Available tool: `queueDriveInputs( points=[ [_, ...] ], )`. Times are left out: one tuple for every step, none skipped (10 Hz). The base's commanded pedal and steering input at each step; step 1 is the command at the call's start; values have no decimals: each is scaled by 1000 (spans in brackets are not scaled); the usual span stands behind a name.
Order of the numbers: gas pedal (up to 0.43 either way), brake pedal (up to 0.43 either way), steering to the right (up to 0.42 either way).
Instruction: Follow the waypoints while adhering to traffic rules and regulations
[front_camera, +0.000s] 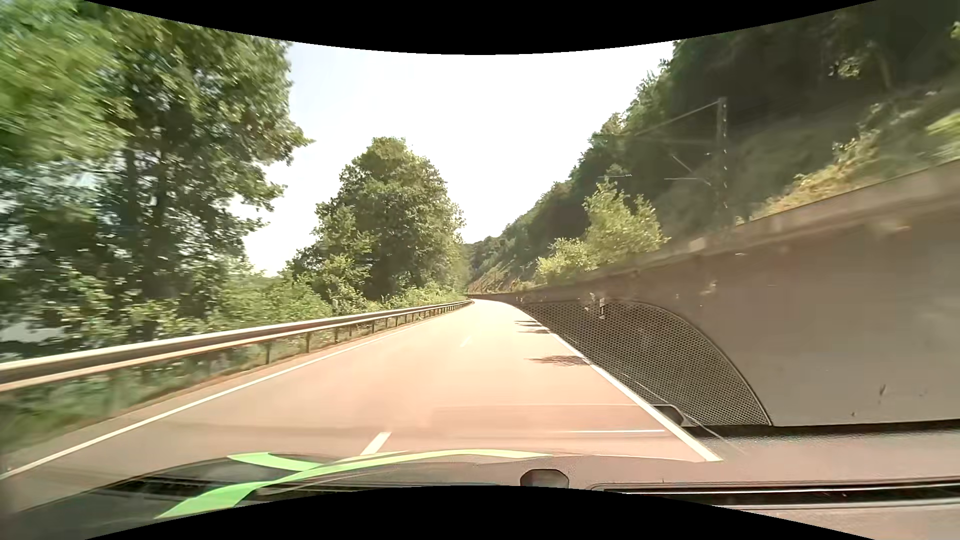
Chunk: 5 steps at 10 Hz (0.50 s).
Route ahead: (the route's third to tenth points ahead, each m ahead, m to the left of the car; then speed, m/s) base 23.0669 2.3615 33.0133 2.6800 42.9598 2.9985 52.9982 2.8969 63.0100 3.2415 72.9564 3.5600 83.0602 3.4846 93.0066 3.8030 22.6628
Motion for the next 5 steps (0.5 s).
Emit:
queueDriveInputs(
  points=[
    [287, 0, -4],
    [287, 0, -4],
    [287, 0, -4],
    [287, 0, -4],
    [287, 0, -4]
  ],
)
